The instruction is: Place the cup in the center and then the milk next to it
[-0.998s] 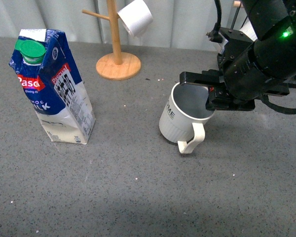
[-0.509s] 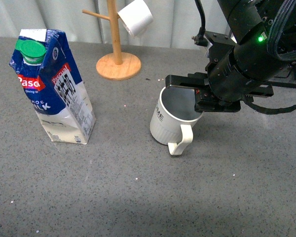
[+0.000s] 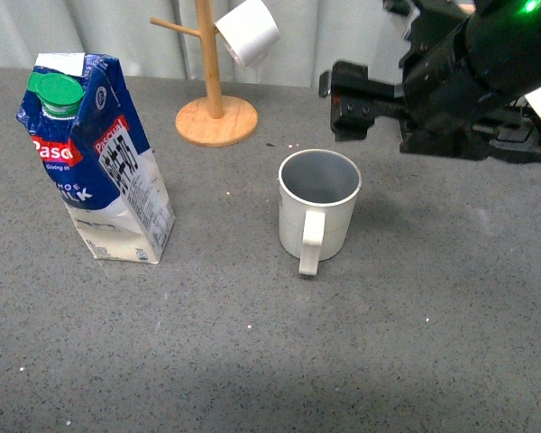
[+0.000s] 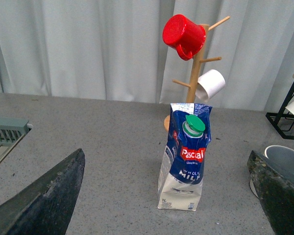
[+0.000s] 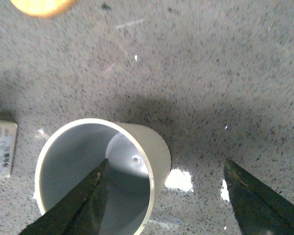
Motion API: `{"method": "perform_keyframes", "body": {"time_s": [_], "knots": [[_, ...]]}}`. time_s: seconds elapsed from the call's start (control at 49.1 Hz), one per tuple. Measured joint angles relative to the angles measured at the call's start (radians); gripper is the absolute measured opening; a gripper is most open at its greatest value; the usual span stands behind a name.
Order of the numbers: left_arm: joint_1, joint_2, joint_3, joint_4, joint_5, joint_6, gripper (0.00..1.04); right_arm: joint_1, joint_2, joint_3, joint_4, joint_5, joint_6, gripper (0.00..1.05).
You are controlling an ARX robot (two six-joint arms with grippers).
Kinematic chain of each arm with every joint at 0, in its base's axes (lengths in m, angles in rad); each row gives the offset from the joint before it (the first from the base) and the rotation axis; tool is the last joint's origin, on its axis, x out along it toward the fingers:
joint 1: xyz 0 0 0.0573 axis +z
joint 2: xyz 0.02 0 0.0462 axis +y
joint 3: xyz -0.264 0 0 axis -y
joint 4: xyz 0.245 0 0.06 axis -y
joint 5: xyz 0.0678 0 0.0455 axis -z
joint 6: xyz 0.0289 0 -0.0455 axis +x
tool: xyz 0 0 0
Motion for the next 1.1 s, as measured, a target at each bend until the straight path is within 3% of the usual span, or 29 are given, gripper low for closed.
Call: {"method": "perform_keyframes", "body": {"time_s": [0.122,0.305,0.387,0.448,0.529,0.774,0.835,1.099], "knots": [[0.000,0.000,0.000,0.000,0.000,0.000,0.98,-0.006,-0.070,-0.020,0.028,0.007,-0.006,0.97],[0.000,0.000,0.000,0.000,0.000,0.000,0.98,-0.020,-0.183,-0.085,0.097,0.026,-0.032,0.95],[0.000,0.000,0.000,0.000,0.001,0.000,0.98,-0.021,-0.208,-0.264,0.563,0.280,-0.167,0.80],[0.000,0.000,0.000,0.000,-0.001,0.000,0.98,-0.039,-0.235,-0.406,0.831,0.336,-0.232,0.69],[0.000,0.000,0.000,0.000,0.000,0.000,0.98,-0.080,-0.313,-0.576,1.083,0.327,-0.280,0.52],[0.000,0.000,0.000,0.000,0.000,0.000,0.98,-0.148,-0.495,-0.788,1.162,0.263,-0.309,0.16],[0.000,0.000,0.000,0.000,0.000,0.000,0.98,-0.167,-0.545,-0.854,1.162,0.241,-0.313,0.02],[0.000,0.000,0.000,0.000,0.000,0.000,0.98,-0.235,-0.735,-1.054,1.167,0.177,-0.316,0.01]]}}
